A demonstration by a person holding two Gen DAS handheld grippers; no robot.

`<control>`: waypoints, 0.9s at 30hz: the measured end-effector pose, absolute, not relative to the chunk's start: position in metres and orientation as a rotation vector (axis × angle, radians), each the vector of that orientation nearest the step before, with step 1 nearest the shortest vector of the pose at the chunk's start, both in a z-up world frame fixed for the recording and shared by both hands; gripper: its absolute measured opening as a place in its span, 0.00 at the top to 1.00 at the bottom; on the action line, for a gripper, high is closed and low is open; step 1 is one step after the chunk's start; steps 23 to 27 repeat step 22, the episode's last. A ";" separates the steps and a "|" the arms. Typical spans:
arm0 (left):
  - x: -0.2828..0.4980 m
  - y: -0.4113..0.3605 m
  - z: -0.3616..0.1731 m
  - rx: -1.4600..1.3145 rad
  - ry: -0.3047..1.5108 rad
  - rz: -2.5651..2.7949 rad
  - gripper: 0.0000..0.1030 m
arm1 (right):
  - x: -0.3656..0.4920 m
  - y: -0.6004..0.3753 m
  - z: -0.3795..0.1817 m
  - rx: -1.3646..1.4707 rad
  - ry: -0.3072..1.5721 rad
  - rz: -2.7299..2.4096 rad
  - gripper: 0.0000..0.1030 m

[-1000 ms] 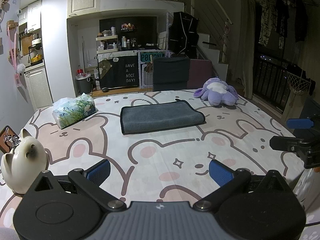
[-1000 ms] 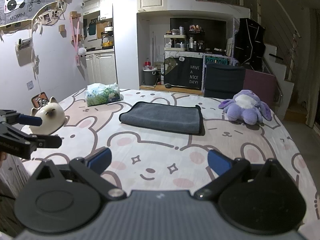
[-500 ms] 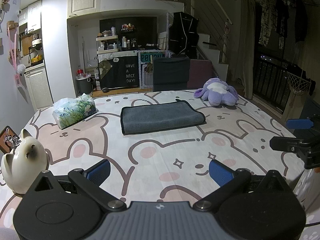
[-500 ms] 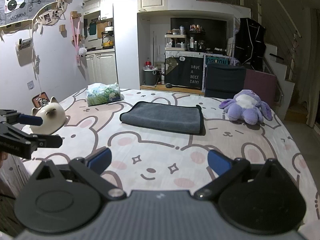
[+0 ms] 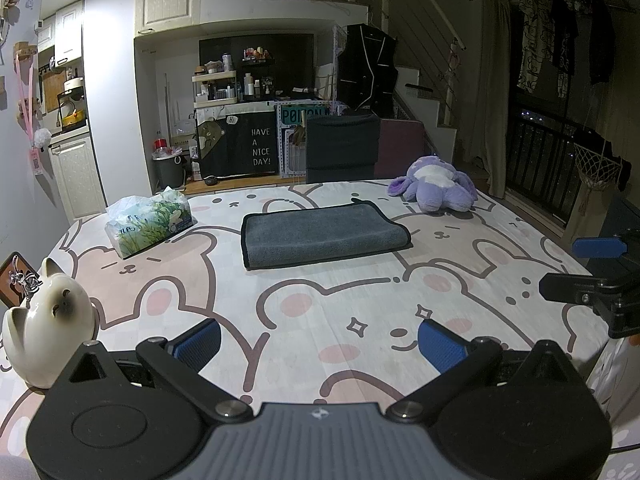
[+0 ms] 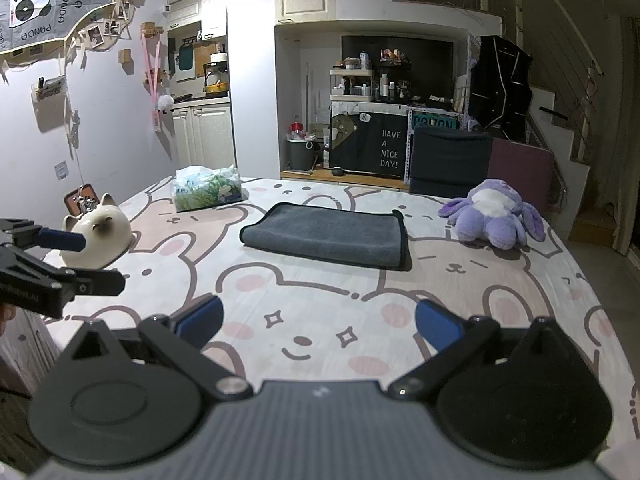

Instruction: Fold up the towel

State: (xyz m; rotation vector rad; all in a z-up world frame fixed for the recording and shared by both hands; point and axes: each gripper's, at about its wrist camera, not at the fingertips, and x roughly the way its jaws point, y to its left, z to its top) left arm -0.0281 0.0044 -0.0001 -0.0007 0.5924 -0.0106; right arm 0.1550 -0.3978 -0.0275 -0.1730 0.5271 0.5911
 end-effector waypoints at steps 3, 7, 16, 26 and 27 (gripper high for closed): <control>-0.028 0.004 0.000 0.000 0.593 -0.011 0.00 | 0.155 -0.398 -0.028 -0.173 0.528 0.591 0.00; -0.028 0.005 0.000 0.000 0.593 -0.011 0.00 | 0.155 -0.398 -0.027 -0.173 0.527 0.591 0.00; -0.028 0.005 0.001 -0.002 0.594 -0.005 0.00 | 0.155 -0.398 -0.027 -0.173 0.527 0.591 0.00; -0.027 0.006 0.005 -0.001 0.595 -0.001 0.00 | 0.155 -0.398 -0.027 -0.173 0.527 0.591 0.00; -0.027 0.006 0.005 -0.001 0.595 -0.001 0.00 | 0.155 -0.398 -0.027 -0.173 0.527 0.591 0.00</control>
